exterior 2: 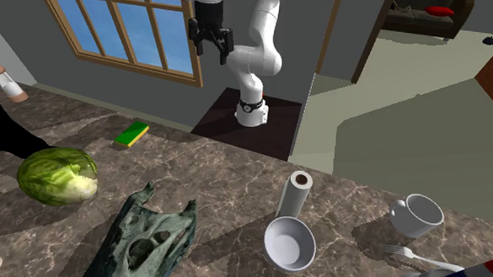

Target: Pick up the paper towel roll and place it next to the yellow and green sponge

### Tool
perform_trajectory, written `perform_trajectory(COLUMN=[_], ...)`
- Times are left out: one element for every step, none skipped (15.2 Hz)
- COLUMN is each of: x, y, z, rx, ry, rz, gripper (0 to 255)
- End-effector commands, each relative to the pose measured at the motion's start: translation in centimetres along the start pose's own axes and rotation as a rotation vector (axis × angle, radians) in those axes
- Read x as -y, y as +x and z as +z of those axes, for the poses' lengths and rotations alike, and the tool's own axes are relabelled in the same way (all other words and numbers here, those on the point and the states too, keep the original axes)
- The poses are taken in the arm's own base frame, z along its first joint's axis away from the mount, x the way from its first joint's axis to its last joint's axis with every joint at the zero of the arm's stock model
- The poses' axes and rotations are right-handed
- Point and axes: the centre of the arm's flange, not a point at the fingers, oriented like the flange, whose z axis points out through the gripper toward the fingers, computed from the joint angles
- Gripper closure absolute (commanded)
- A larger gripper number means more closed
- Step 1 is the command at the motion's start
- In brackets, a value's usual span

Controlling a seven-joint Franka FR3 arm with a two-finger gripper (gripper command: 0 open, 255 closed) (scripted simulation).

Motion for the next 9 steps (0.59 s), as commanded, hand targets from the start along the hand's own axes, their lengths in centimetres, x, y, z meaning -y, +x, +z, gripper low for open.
perform_trajectory(x=[0.0,1.1,2.2,3.3,4.5,5.6,6.7,7.8,8.9], y=[0.0,0.4,0.9,1.3,1.7,2.2,2.6,3.0,3.5], z=[0.0,0.5,1.0,1.4,1.9,2.4,2.8,3.3,3.7], rx=[0.0,0.001,0.003,0.004,0.006,0.007,0.009,0.01,0.012], ry=[0.0,0.003,0.006,0.009,0.012,0.016,0.019,0.022,0.025], rz=[0.0,0.002,0.004,0.006,0.008,0.01,0.012,0.014,0.016], gripper=[0,0,0,0,0,0,0,0,0])
